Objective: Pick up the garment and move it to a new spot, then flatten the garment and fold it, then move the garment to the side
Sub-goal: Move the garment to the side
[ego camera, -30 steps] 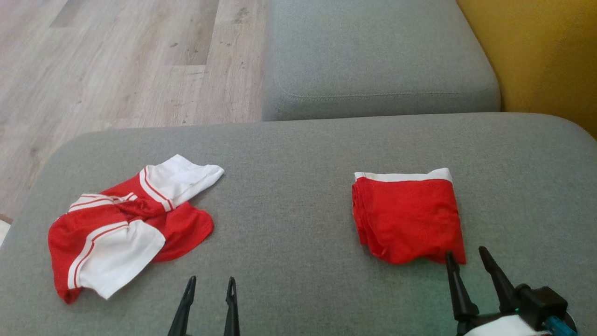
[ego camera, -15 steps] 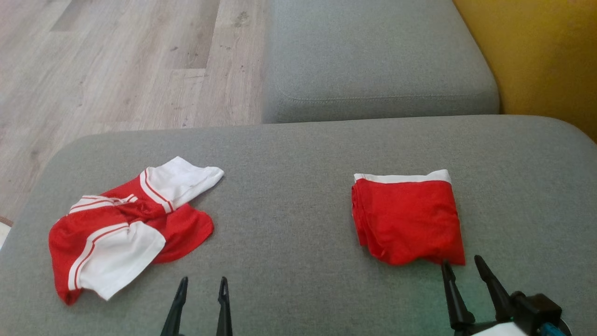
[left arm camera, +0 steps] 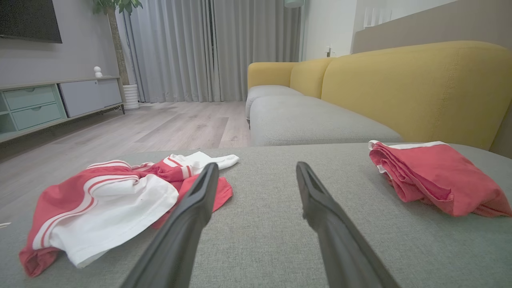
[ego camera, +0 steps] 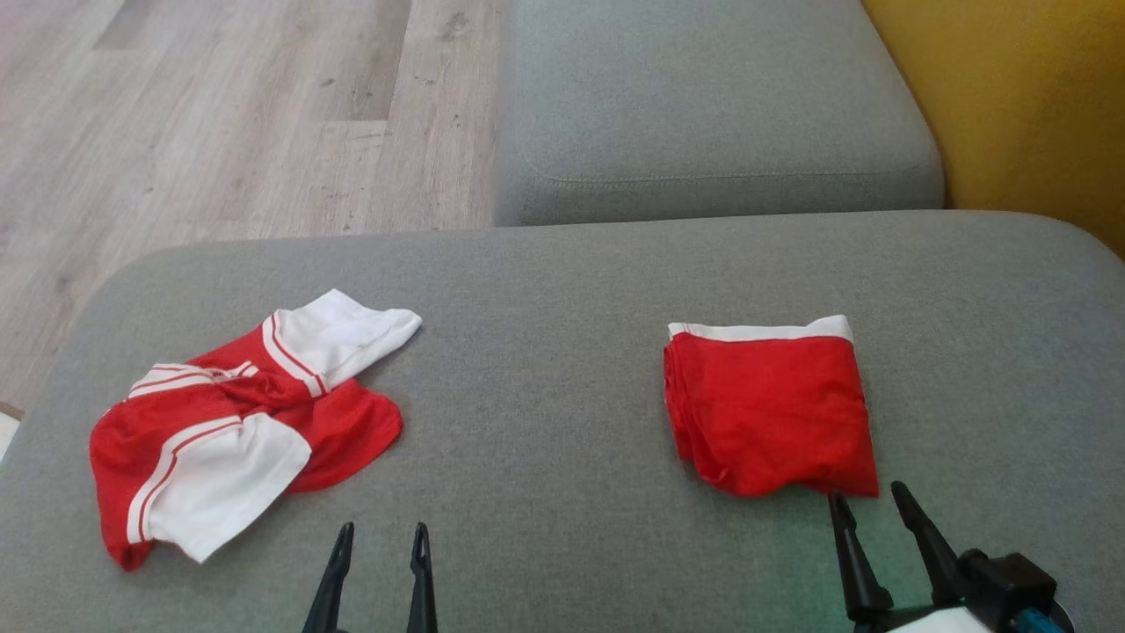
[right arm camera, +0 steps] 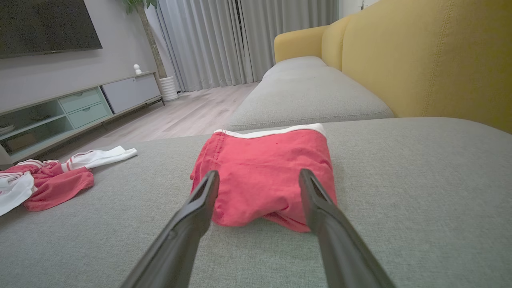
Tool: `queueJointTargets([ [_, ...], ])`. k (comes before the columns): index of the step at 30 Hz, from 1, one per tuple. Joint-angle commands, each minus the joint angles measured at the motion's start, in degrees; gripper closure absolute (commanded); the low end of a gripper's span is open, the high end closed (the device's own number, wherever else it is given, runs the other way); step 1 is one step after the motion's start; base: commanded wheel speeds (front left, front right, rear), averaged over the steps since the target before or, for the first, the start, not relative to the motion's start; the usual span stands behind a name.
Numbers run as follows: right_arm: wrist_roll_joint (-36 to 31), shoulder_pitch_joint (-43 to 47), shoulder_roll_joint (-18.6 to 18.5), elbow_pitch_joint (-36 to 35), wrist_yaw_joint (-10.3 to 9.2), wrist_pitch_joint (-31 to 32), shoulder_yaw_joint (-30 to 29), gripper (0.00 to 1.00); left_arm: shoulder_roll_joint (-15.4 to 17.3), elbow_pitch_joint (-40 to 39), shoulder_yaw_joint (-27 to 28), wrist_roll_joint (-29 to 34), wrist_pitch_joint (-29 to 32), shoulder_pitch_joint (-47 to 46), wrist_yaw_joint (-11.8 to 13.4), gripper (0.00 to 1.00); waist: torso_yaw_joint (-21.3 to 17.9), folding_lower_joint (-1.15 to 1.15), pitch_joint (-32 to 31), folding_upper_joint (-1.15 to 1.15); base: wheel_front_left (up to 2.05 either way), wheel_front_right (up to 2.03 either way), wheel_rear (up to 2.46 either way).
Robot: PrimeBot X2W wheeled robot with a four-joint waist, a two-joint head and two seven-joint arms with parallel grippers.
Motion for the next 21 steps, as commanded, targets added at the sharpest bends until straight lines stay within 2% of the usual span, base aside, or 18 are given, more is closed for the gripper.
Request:
queueJointTargets([
  [1, -0.19, -1.94, -0.28, -1.85, -0.05, -0.64, 1.34, 0.0, -0.41, -1.7, 1.78, 0.5, -0.29, -2.02, -0.03, 0.0, 0.02, 0.0, 0.12, 0.0, 0.0, 0.0, 0.0],
  [12, -0.41, -4.47, -1.07, -0.92, -0.05, -0.64, 1.42, 0.0, -0.42, -1.79, 0.37, 0.11, -0.29, -3.4, 0.16, 0.0, 0.92, 0.0, 3.55, 0.0, 0.0, 0.0, 0.0],
  [21, 0.69, -11.45, -2.99, 5.45, -0.05, -0.64, 1.14, 0.0, -0.42, -1.73, -1.4, -0.25, -0.29, -5.96, 0.37, 0.0, 2.98, 0.0, 7.84, 0.0, 0.0, 0.0, 0.0],
])
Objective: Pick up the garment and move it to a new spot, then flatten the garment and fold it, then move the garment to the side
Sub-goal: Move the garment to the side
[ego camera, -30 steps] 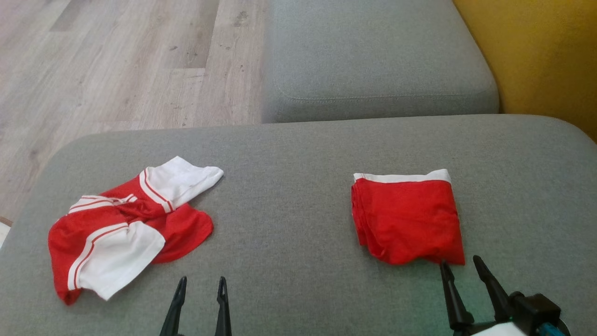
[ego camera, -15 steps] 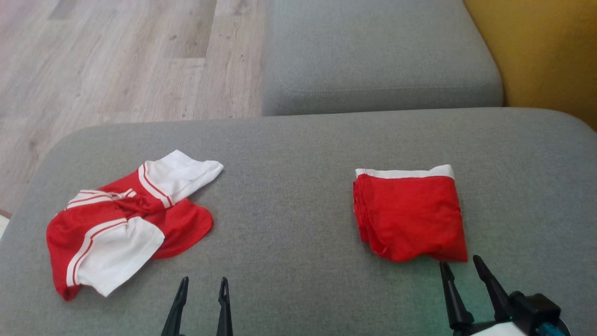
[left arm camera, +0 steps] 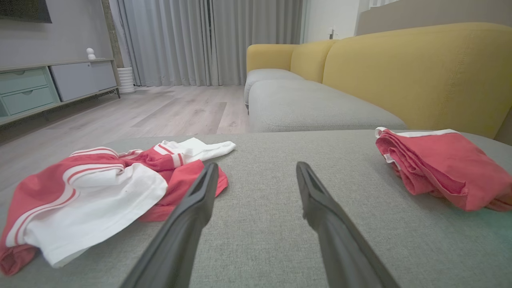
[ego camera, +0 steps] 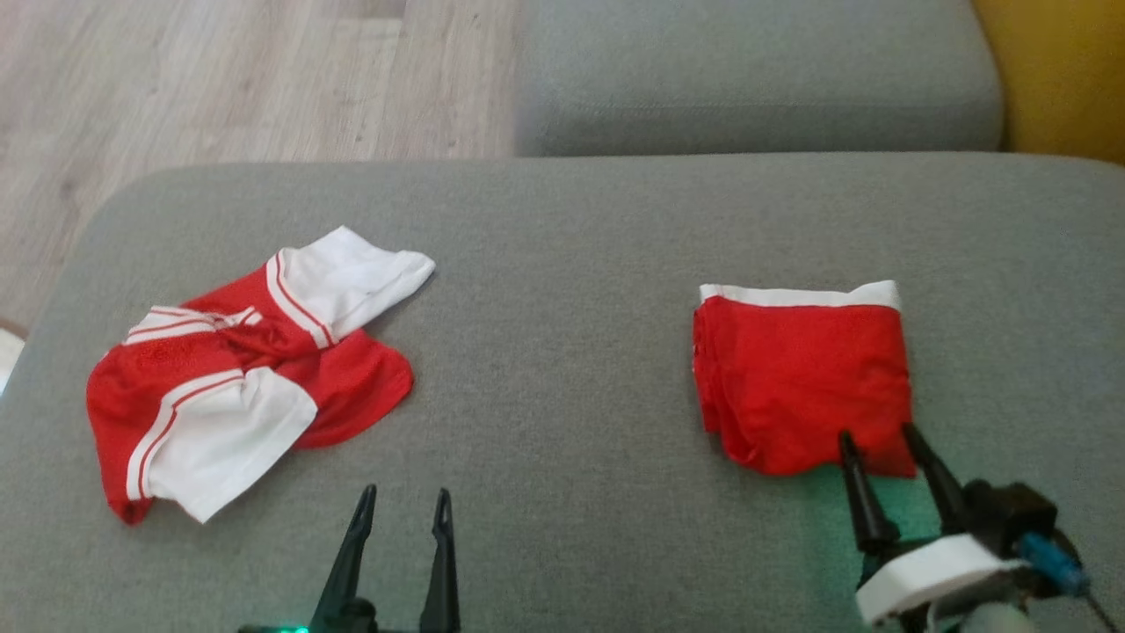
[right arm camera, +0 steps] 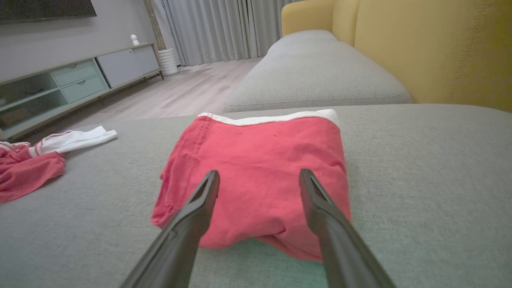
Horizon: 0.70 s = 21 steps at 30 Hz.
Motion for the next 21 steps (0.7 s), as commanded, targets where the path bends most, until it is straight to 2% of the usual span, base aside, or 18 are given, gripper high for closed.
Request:
queueJointTargets([
  [1, 0.72, -4.31, -1.91, 0.45, -0.05, -0.64, 0.89, 0.0, -0.39, -1.76, 0.8, -0.29, -0.29, -3.15, 0.33, 0.0, 1.02, -0.01, 1.65, 0.0, 0.0, 0.0, 0.0],
  [11, 0.09, -16.07, -5.07, 11.86, -0.05, 5.9, -4.74, 0.0, -0.39, -1.92, -0.63, -1.16, -0.29, -7.31, 0.75, 0.0, 2.71, -0.01, 7.59, 0.0, 0.0, 0.0, 0.0],
  [17, -2.15, -20.46, -6.15, 15.39, -0.05, 9.77, -9.64, 0.0, -0.39, -1.89, -1.3, -1.55, -0.29, -9.51, 0.93, 0.0, 3.42, -0.01, 10.2, 0.0, 0.0, 0.0, 0.0],
  [21, -2.56, -21.47, -5.54, 16.46, -0.05, 12.04, -12.45, 0.0, -0.39, -1.77, -1.56, -1.77, -0.29, -10.68, 1.13, 0.0, 3.74, -0.01, 11.23, 0.0, 0.0, 0.0, 0.0],
])
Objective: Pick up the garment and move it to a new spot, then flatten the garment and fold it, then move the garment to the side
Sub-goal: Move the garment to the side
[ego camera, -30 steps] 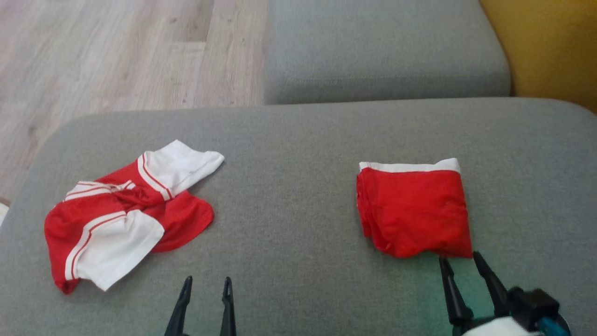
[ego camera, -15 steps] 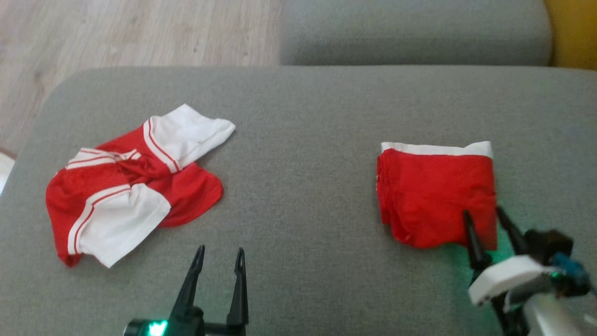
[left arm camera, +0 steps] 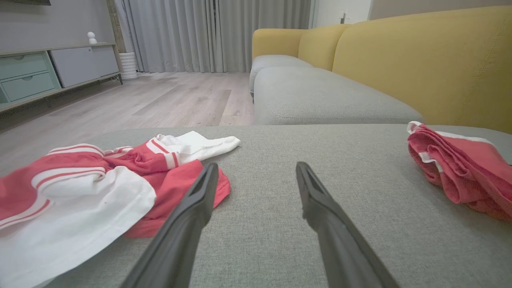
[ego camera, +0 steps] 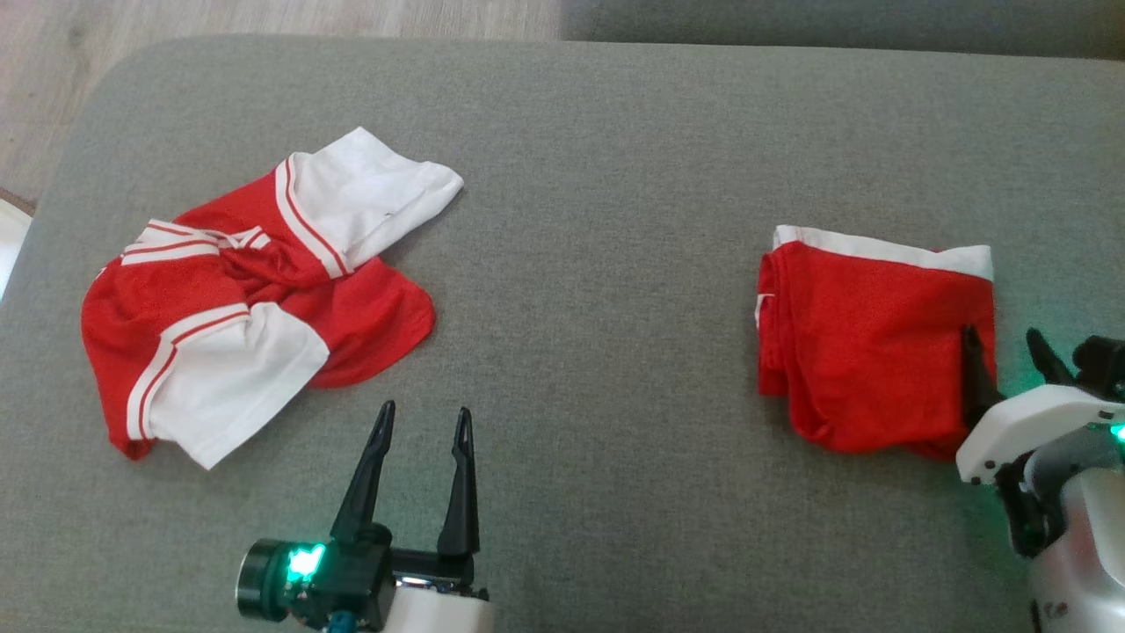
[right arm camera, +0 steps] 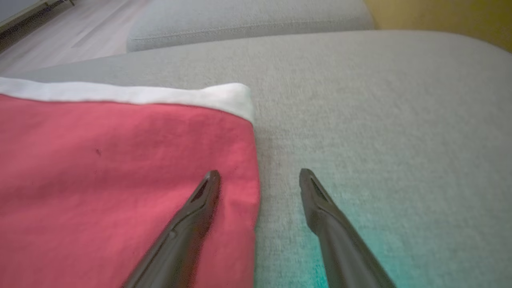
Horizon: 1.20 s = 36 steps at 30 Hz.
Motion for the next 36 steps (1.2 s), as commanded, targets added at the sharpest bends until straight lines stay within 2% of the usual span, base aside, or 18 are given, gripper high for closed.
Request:
queueJointTargets([
  [1, 0.28, -0.94, -0.37, -1.04, -0.05, 0.63, 0.48, 0.0, -0.18, -1.68, 1.35, -0.62, -0.29, -1.76, 0.38, 0.0, 0.12, -0.01, 0.26, 0.0, 0.0, 0.0, 0.0],
  [6, 4.23, 0.75, 2.34, -2.28, -0.05, 4.67, 1.3, 0.0, -0.18, -1.71, 1.52, -0.79, -0.29, -2.21, 0.79, 0.0, -0.39, -0.01, 0.87, 0.0, 0.0, 0.0, 0.0],
  [7, 5.16, 1.14, 2.66, -2.83, -0.05, 5.25, 1.8, 0.07, -0.18, -1.72, 1.54, -0.8, -0.29, -2.27, 0.8, 0.0, -0.59, -0.01, 0.97, 0.0, 0.0, 0.0, 0.0],
  [9, 6.66, 1.82, 2.85, -4.02, -0.05, 6.15, 3.13, 0.73, -0.18, -1.65, 1.49, -0.8, -0.29, -2.46, 0.7, 0.0, -0.96, -0.01, 1.12, 0.0, 0.0, 0.0, 0.0],
  [10, 7.22, 2.03, 2.73, -4.58, -0.05, 6.41, 3.63, 1.0, -0.18, -1.61, 1.49, -0.78, -0.29, -2.59, 0.69, 0.0, -1.21, -0.01, 1.21, 0.0, 0.0, 0.0, 0.0],
  [17, 5.44, 0.41, -3.02, -8.91, -0.05, 6.9, 4.03, 1.0, -0.18, -2.17, 1.88, -0.34, -0.29, -3.9, 0.65, 0.0, -4.18, -0.01, 3.45, 0.0, 0.0, 0.0, 0.0],
  [27, 4.4, -5.27, -17.22, -12.11, -0.05, 9.93, 2.07, 1.0, -0.18, -2.54, 2.48, 1.56, -0.29, -8.46, -0.74, 0.0, -8.13, -0.01, 11.16, 0.0, 0.0, 0.0, 0.0],
  [36, 1.7, -8.48, -24.01, -14.62, -0.05, 11.42, -2.98, 1.0, -0.18, -3.27, 2.76, 2.33, -0.29, -13.96, -1.37, 0.0, -9.58, -0.01, 17.15, 0.0, 0.0, 0.0, 0.0],
])
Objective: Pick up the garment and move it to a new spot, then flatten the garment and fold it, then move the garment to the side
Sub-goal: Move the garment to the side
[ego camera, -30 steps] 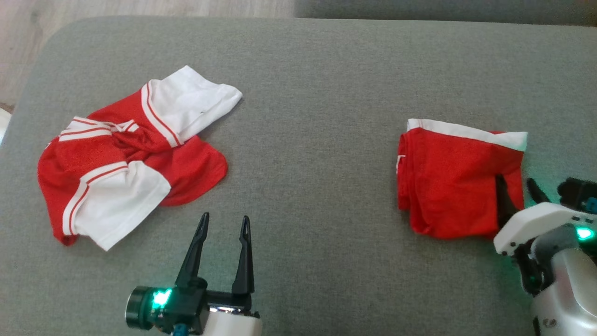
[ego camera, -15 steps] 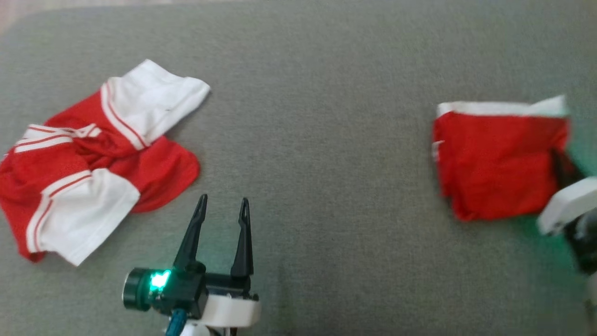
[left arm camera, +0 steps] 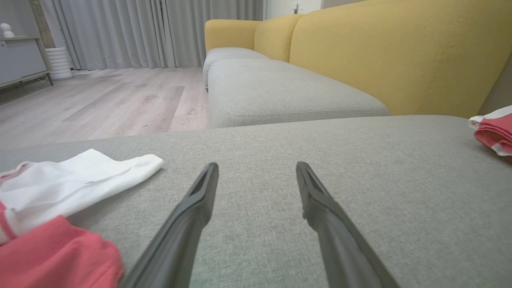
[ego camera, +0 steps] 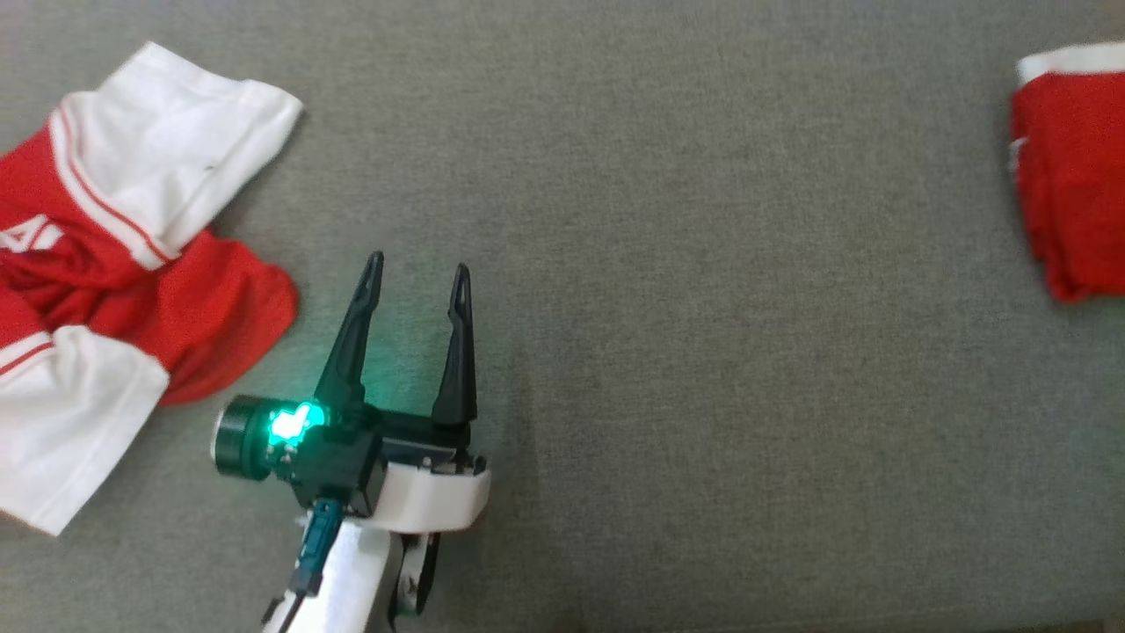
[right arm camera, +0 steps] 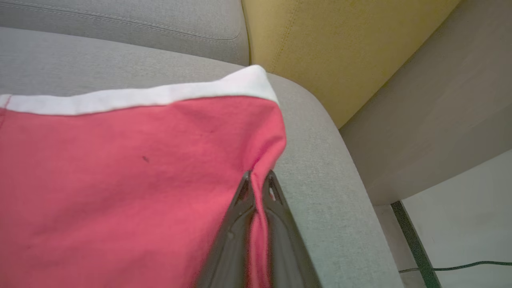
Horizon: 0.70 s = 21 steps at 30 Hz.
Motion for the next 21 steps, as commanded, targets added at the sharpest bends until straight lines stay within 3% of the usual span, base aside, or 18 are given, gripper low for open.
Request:
queueJointTargets([
  [1, -0.54, -1.35, -3.37, -2.35, -0.05, 0.36, -0.84, 1.0, -0.07, -1.92, 1.79, 0.58, -0.29, -1.21, -0.03, 0.0, -0.92, -0.02, 1.85, 0.0, 0.0, 0.0, 0.0],
  [8, -3.22, -2.86, -5.45, -3.74, -0.05, 1.01, -3.25, 1.0, -0.07, -1.79, 1.92, 0.87, -0.29, -2.87, -0.26, 0.0, -1.44, -0.02, 3.52, 0.0, 0.0, 0.0, 0.0],
  [13, -5.53, -2.95, -4.5, -4.27, -0.05, 1.5, -5.74, 1.0, -0.07, -1.28, 1.72, 0.78, -0.29, -3.23, -0.51, 0.0, -1.02, -0.02, 3.25, 0.0, 0.0, 0.0, 0.0],
  [14, -6.14, -2.66, -4.04, -4.09, -0.05, 1.63, -6.48, 0.85, -0.07, -1.23, 1.67, 0.67, -0.29, -3.2, -0.38, 0.0, -0.81, -0.02, 2.87, 0.0, 0.0, 0.0, 0.0],
  [15, -6.99, -2.37, -3.55, -4.01, -0.05, 1.58, -7.23, 0.0, -0.07, -1.19, 1.64, 0.48, -0.29, -3.14, -0.22, 0.0, -0.6, -0.02, 2.41, 0.0, 0.0, 0.0, 0.0],
  [21, -13.9, -0.36, 0.93, -5.22, -0.05, -2.12, -9.26, 0.0, -0.07, -0.61, 1.23, -0.59, -0.29, -1.6, 0.44, 0.0, 0.82, -0.02, -2.91, 0.0, 0.0, 0.0, 0.0],
])
